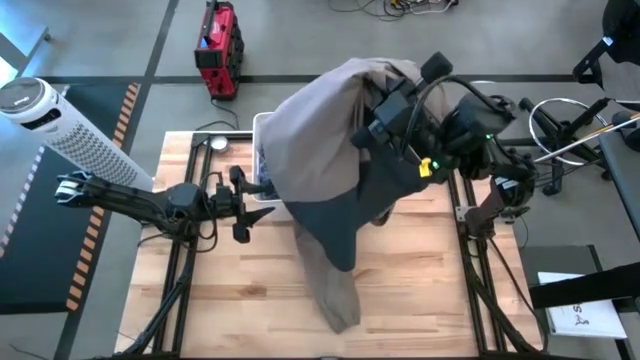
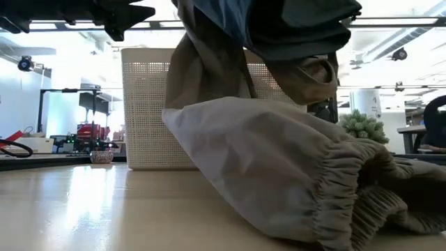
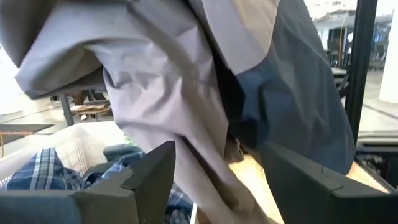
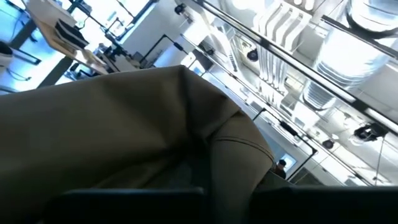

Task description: Sort clothes

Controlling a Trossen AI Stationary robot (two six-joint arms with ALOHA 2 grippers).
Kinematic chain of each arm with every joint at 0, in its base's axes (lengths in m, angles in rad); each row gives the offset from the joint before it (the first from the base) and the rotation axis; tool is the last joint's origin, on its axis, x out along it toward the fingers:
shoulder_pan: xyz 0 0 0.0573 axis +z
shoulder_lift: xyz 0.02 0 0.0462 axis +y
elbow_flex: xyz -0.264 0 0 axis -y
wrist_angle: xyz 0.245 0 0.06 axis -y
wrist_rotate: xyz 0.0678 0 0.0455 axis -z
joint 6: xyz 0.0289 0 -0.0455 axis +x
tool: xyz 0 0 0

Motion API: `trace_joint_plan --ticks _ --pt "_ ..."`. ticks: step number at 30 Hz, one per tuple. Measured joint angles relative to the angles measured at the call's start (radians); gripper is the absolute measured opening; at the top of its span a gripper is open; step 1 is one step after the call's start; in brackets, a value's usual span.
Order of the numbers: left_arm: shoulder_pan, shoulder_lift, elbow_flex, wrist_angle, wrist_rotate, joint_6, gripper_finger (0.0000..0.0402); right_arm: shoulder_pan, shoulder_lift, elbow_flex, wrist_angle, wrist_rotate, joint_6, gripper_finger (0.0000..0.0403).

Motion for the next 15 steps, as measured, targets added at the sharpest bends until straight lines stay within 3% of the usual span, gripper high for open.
trace_joint_plan --ticks 6,15 --pt "0.000 0.044 0.000 0.132 0.000 -0.041 0.0258 -0.032 0.006 0.000 -0.009 -0.020 0.005 0.0000" --pt "0.017 0.144 0.000 0.366 0.012 -0.072 0.0321 -0.030 0.006 0.001 -0.106 -0.108 0.141 0.0000"
